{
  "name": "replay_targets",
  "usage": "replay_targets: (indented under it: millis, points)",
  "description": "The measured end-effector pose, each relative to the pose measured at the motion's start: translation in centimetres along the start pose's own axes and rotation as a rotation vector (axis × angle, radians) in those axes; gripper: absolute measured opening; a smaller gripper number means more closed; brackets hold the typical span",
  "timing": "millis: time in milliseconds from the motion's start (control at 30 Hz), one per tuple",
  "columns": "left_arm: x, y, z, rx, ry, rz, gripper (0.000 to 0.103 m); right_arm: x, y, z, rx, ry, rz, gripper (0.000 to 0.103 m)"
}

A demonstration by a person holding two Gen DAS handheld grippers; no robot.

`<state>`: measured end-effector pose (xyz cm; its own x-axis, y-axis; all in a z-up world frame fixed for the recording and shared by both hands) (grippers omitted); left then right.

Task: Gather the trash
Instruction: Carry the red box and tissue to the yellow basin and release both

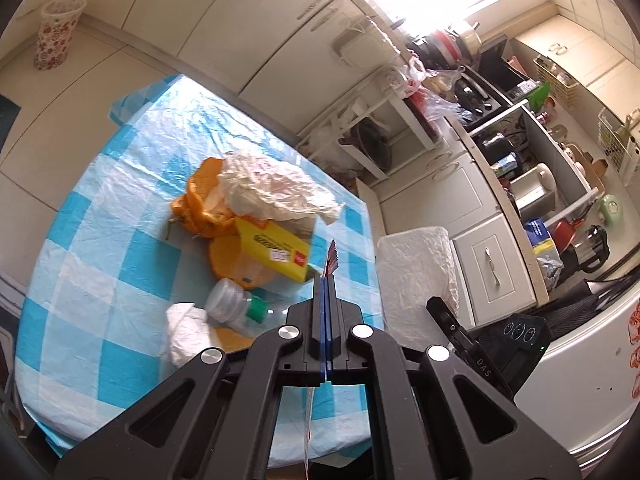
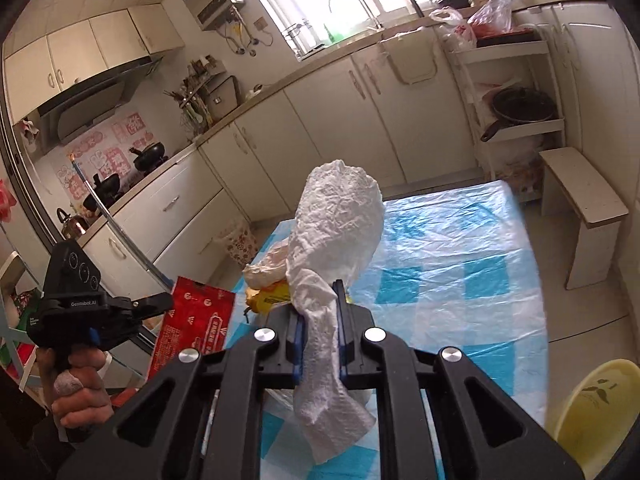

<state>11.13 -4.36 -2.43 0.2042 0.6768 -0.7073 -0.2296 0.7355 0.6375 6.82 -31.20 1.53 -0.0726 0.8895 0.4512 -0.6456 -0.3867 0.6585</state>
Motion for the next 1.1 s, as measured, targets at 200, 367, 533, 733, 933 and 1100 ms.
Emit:
replay_targets:
  millis: [200,367,533,733,933,1100]
  points:
    - [-5.6,-2.9,-1.1,0.047,-0.071,-0.047,0.000,-7.1,5.4,-1.5,-0.025,-0.079,-0.162,0.013]
    - [-12.4,-9.4,-2.6,0.143,-0.140,-0.085,0.000,-16.8,7.5,-5.7,0.117,-0.265,-0.330,0.013]
    - [-18.6,-18.3,-5.6,0.259,-0.185,-0.088,0.000,-25.7,5.7,-10.9,0.360,-0.435,-0.421,0.013]
    - [-21.9,-29.1,-10.8,0.387,-0.208,0.020,0.000,-31.8,2.7,-15.5,0.588,-0.505,-0.422,0.015]
    - [-21.8,-36.5,-13.9,0.429,-0.170,0.143,0.000,-34.7,3.3,-16.0,0.593,-0.568,-0.418,0.045]
    - [-21.0,-40.6,-15.7,0.453,-0.149,0.213,0.000,-35.7,6.5,-13.4,0.440,-0.651,-0.408,0.057]
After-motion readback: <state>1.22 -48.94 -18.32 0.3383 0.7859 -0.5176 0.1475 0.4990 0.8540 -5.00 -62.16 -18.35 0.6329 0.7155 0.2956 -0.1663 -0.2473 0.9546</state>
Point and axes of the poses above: each gripper's, at about its wrist camera, not at the fingertips, and y roughly against the way its jaws point, x to its left, z to its top, the point moved 7 cm from there along -y, roughly the way its jaws point, and after that the axes turned 12 degrees about x, right-handed, at the moved point
